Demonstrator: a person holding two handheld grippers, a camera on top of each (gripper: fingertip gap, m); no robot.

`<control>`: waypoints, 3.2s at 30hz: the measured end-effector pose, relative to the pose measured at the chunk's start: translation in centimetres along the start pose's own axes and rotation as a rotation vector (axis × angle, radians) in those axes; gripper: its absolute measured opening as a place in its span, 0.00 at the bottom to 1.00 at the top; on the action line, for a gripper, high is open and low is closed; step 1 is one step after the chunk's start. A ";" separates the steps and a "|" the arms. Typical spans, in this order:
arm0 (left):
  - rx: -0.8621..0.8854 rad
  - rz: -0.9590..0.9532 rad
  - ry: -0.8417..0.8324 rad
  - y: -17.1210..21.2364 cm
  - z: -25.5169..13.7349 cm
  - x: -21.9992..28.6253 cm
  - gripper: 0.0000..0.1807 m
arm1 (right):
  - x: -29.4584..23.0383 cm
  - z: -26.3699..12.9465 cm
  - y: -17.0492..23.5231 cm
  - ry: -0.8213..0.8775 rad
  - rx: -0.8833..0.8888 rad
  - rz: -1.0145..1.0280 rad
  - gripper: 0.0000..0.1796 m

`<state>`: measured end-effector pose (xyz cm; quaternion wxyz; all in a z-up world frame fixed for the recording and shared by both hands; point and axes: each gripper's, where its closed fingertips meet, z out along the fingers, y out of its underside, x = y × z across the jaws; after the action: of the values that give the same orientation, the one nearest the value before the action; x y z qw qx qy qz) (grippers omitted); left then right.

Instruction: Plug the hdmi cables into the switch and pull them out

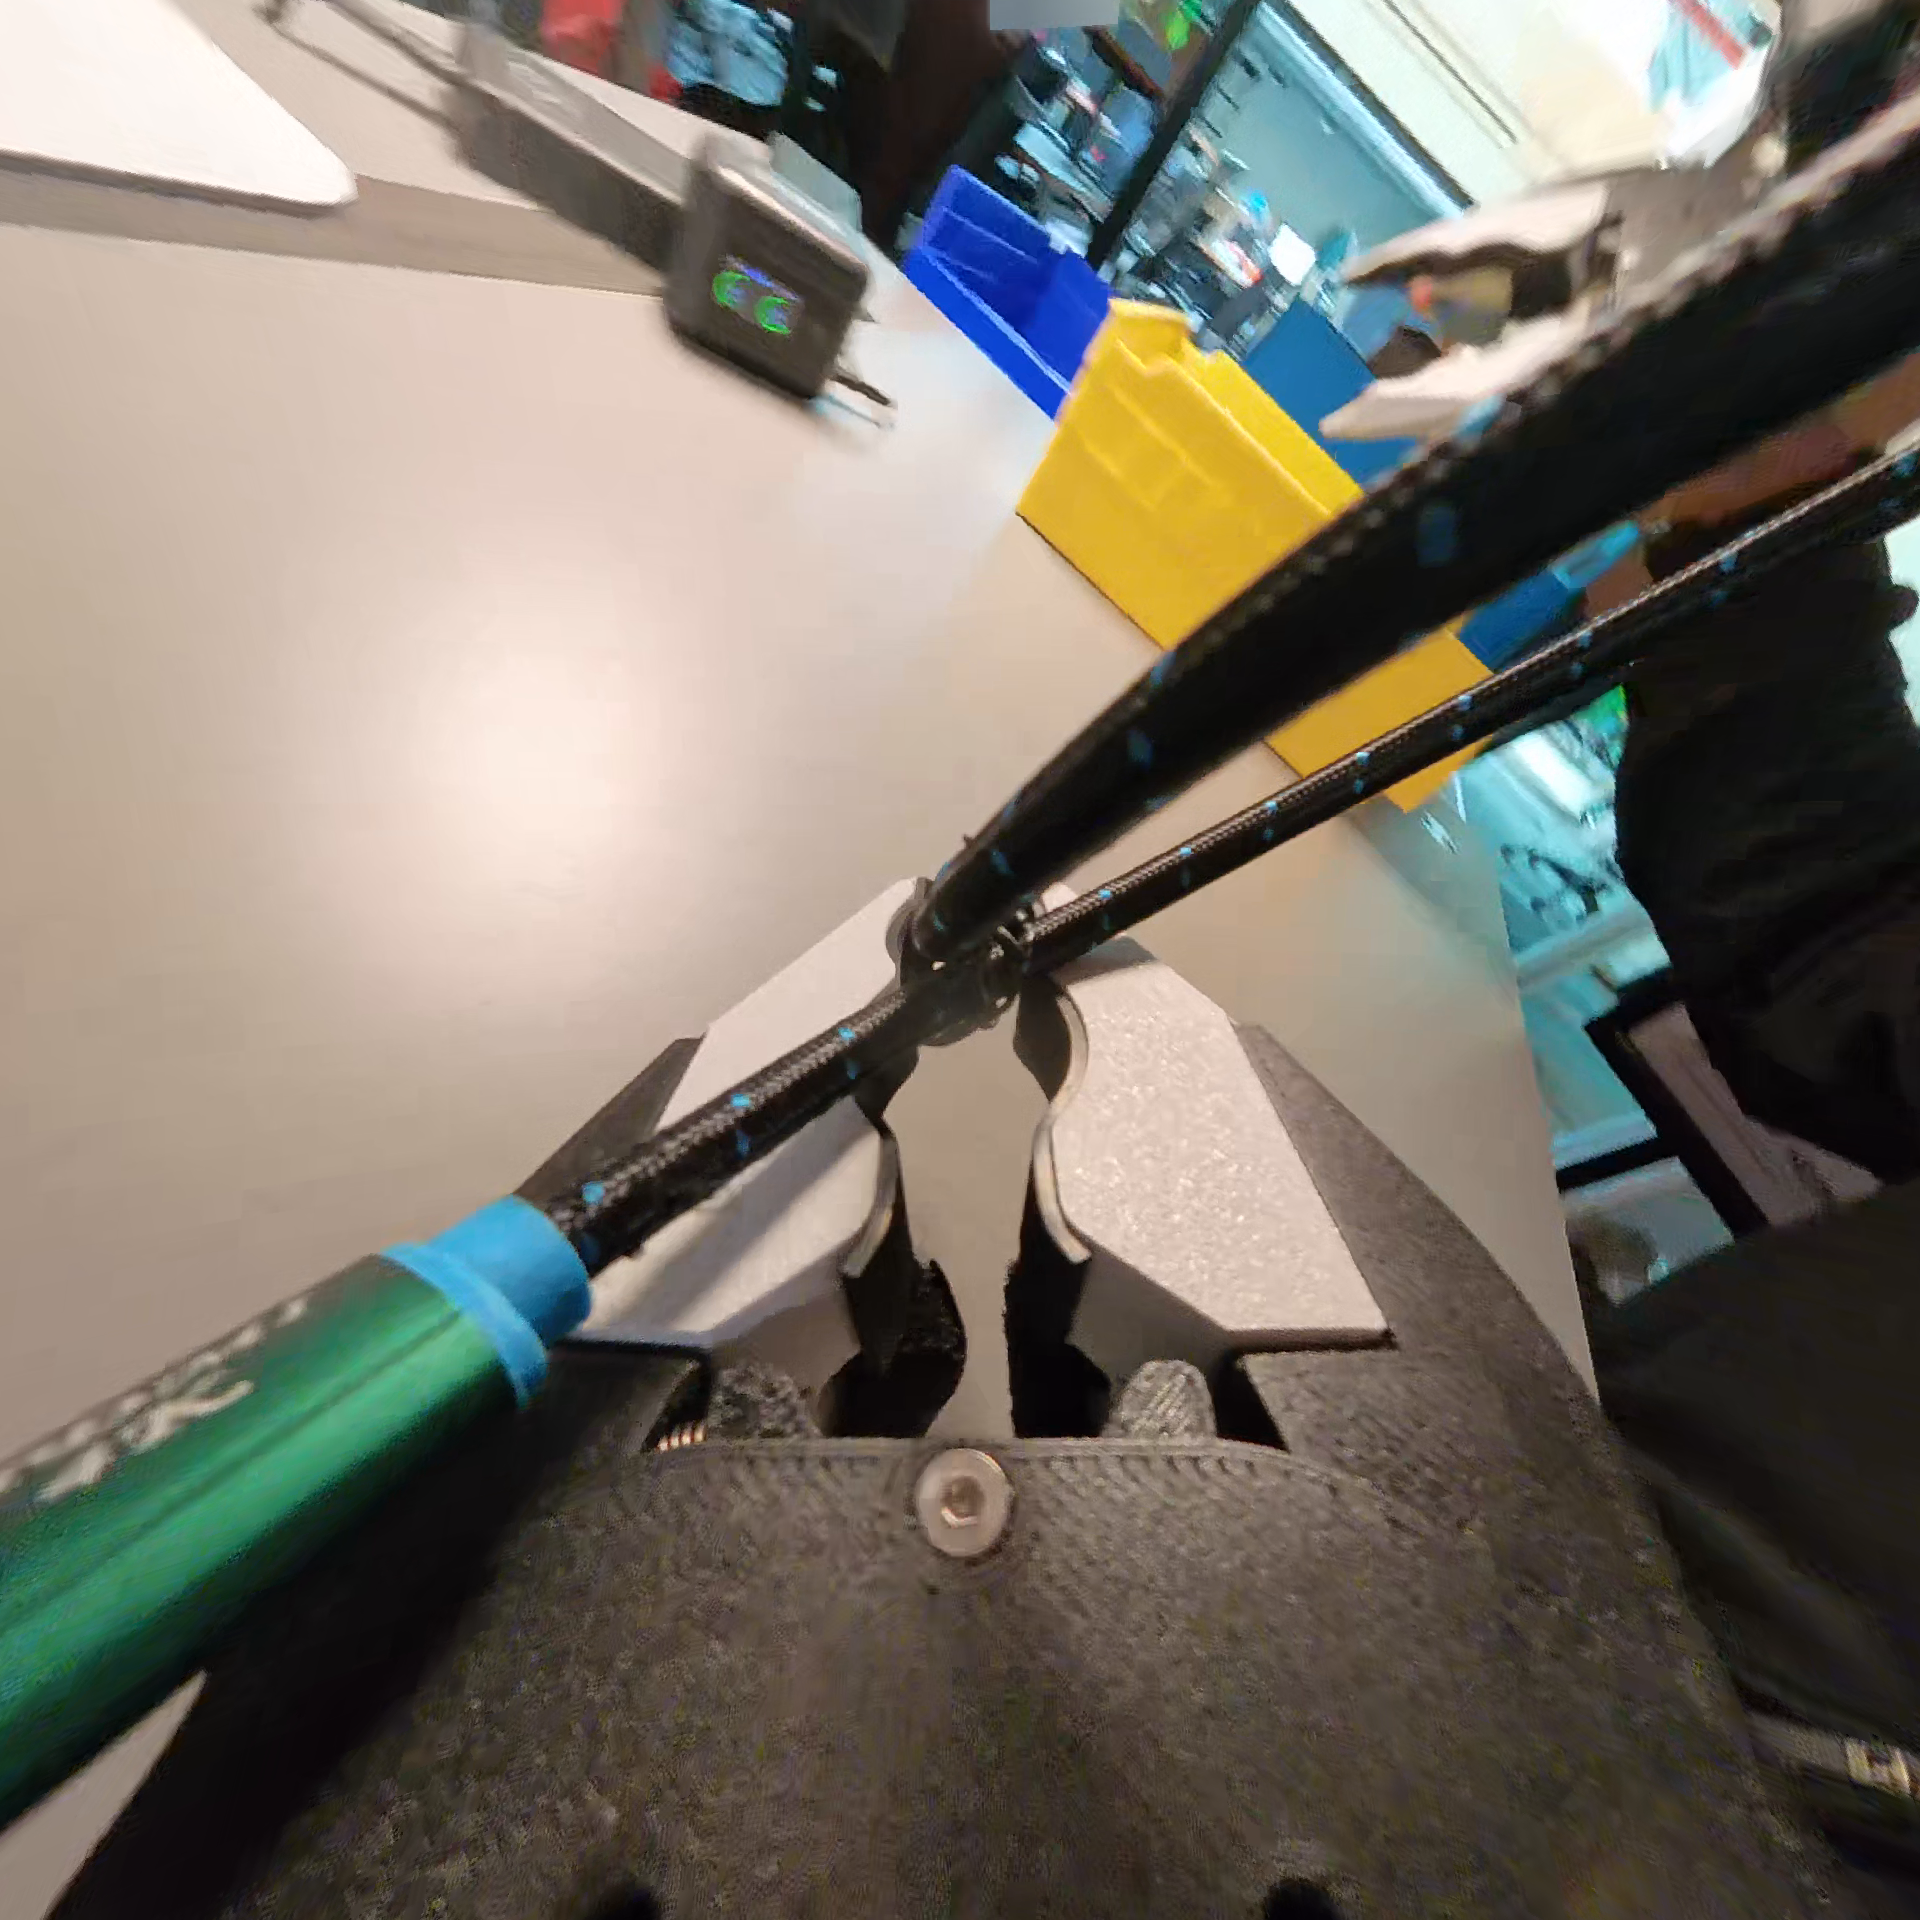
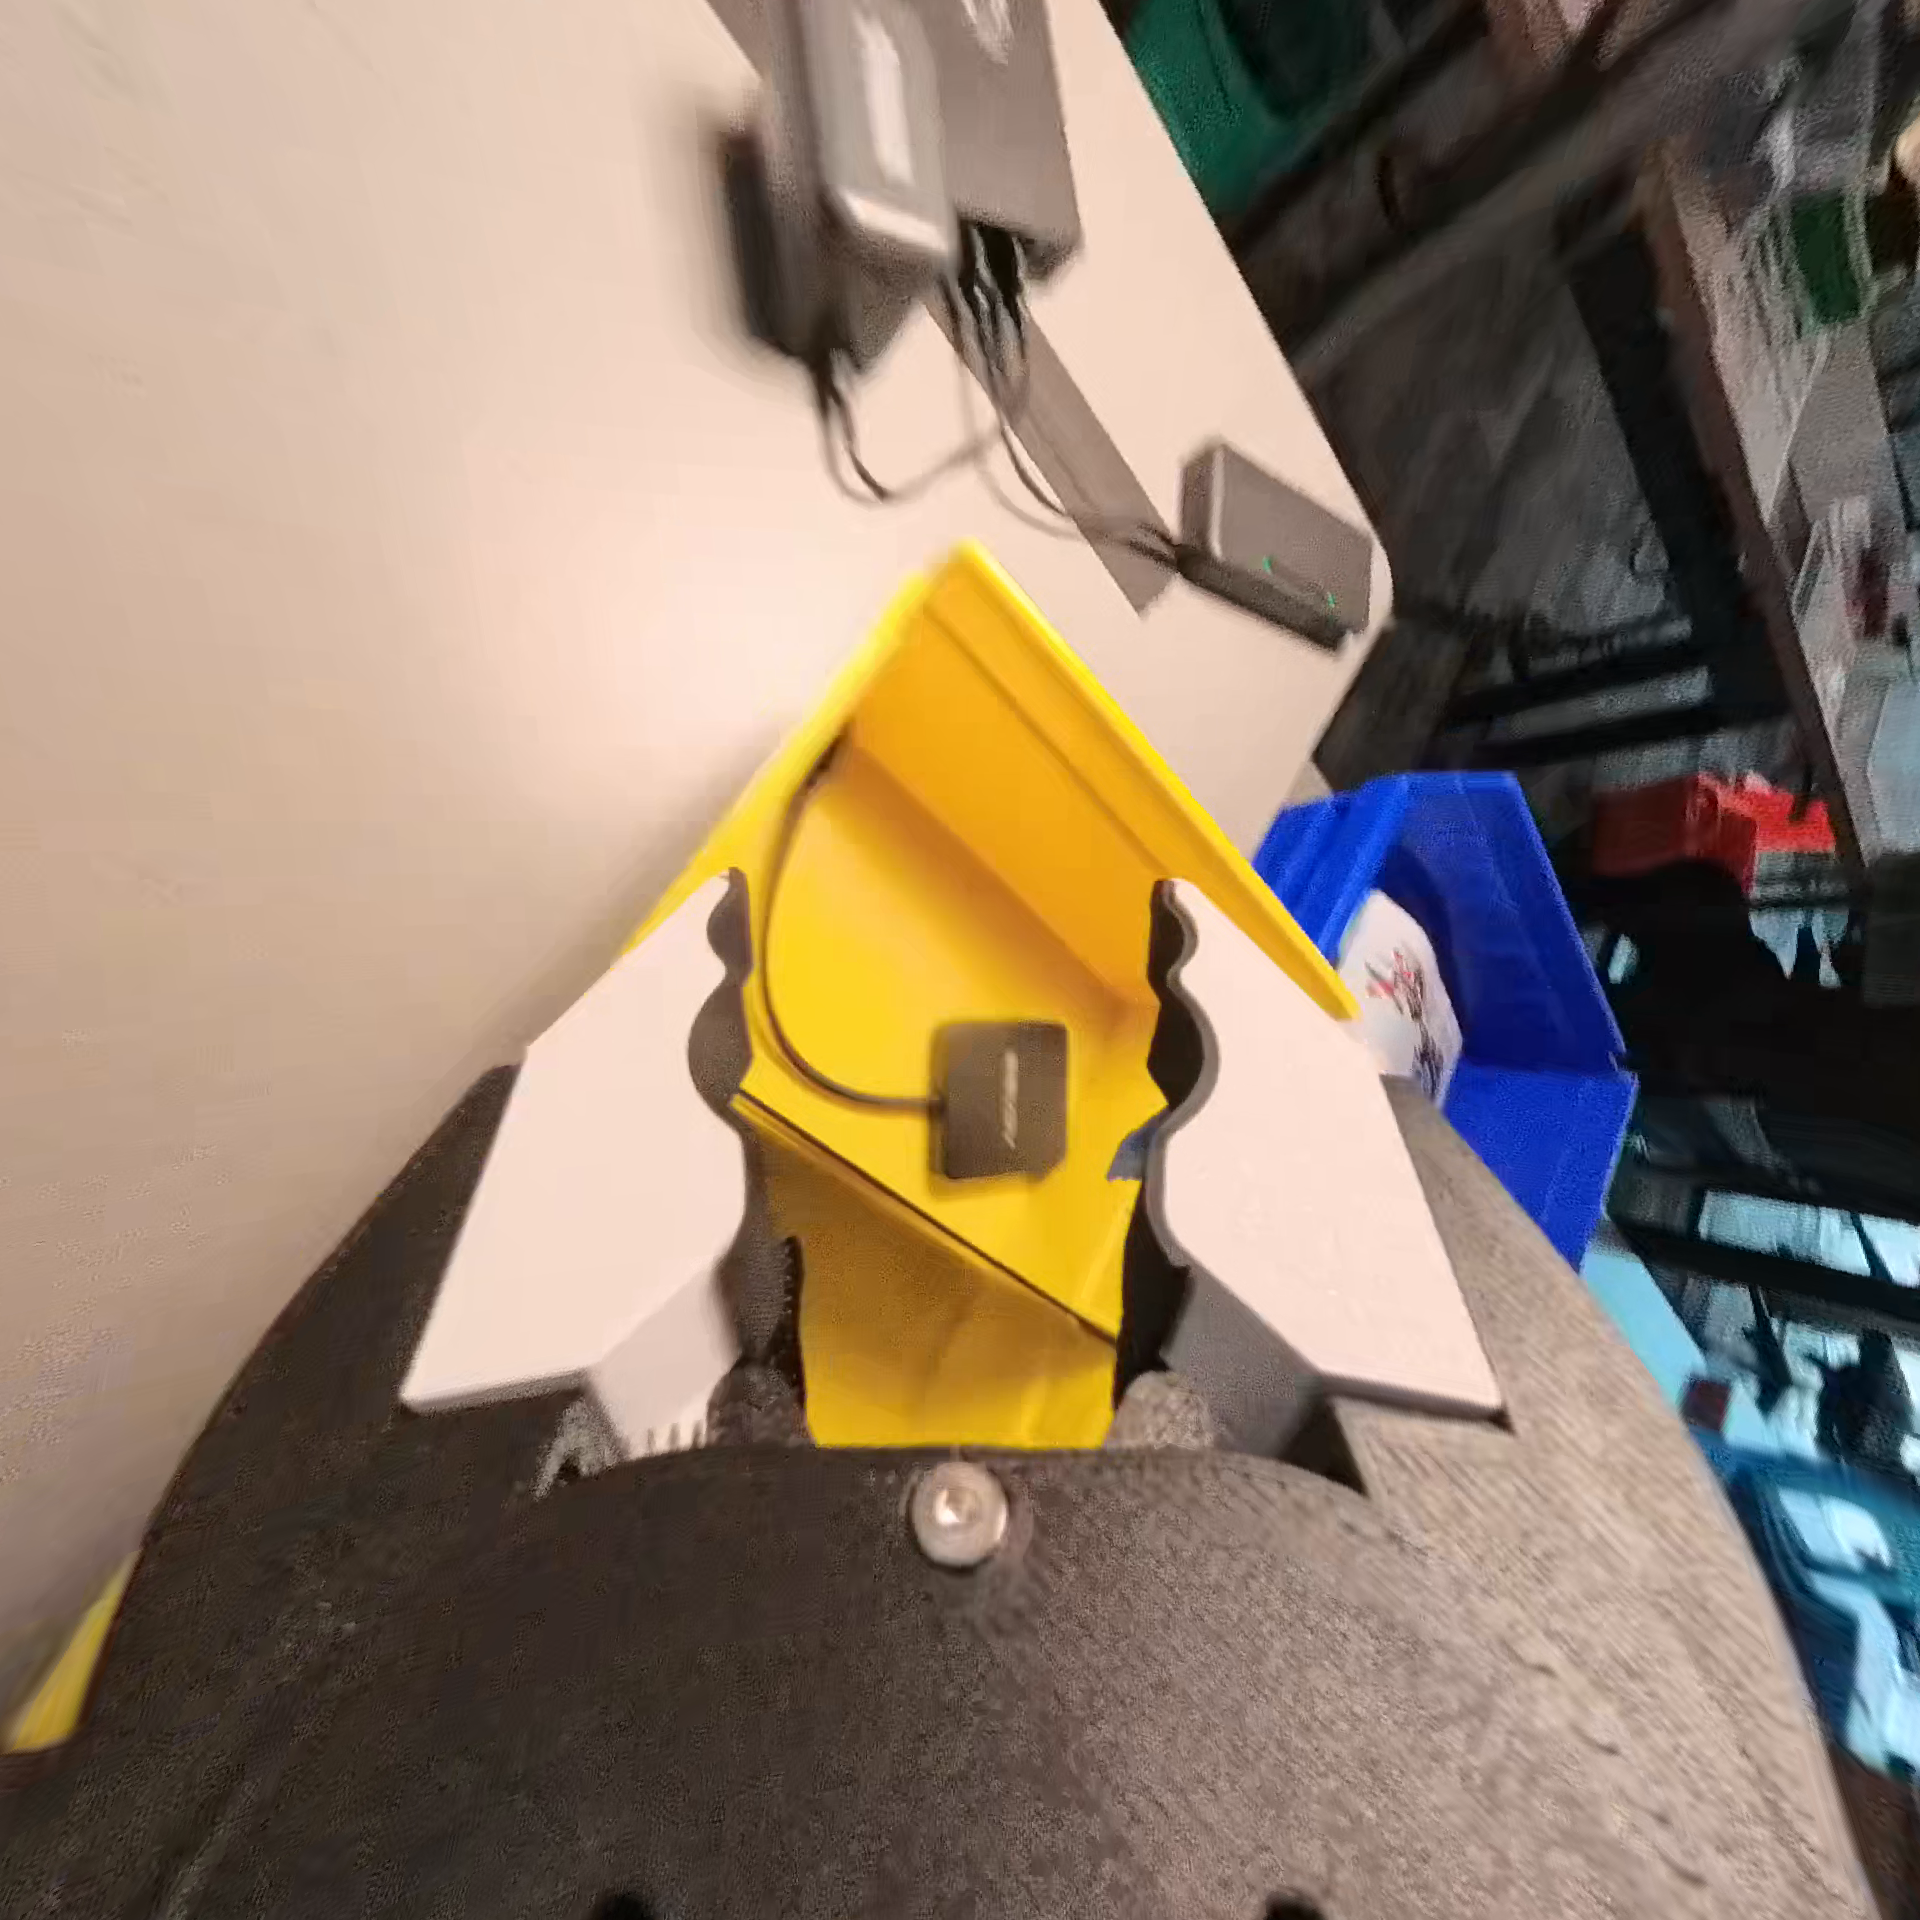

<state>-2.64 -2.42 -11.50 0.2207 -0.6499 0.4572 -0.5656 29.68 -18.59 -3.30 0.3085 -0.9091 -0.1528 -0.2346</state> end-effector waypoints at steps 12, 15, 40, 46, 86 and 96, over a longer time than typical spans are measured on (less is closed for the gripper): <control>-0.299 0.470 0.346 6.8 1.4 9.0 0.08 | -30.0 -3.1 -17.7 -0.791 0.488 -0.172 0.29; -0.339 0.542 0.303 7.5 1.5 8.7 0.09 | -32.8 -3.2 -18.9 -0.859 0.514 -0.152 0.27; -0.262 0.426 0.059 5.1 2.5 4.7 0.21 | -1.3 -11.8 -1.7 0.256 0.303 0.036 0.06; -0.277 0.437 0.036 5.3 2.7 4.4 0.19 | 2.1 -6.3 9.2 0.362 0.034 -0.312 0.06; -0.236 0.368 -0.038 4.6 2.5 3.4 0.23 | -21.6 -6.8 -5.6 -0.310 0.469 -0.061 0.14; 0.028 0.234 -0.221 1.2 -7.9 5.8 0.30 | -28.5 0.7 -2.8 -0.426 0.354 -0.030 0.14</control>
<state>-10.83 -6.04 -7.33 0.3429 -0.6473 0.4948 -0.4675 4.72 -19.81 -17.25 0.4198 -0.8676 -0.2663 -0.0122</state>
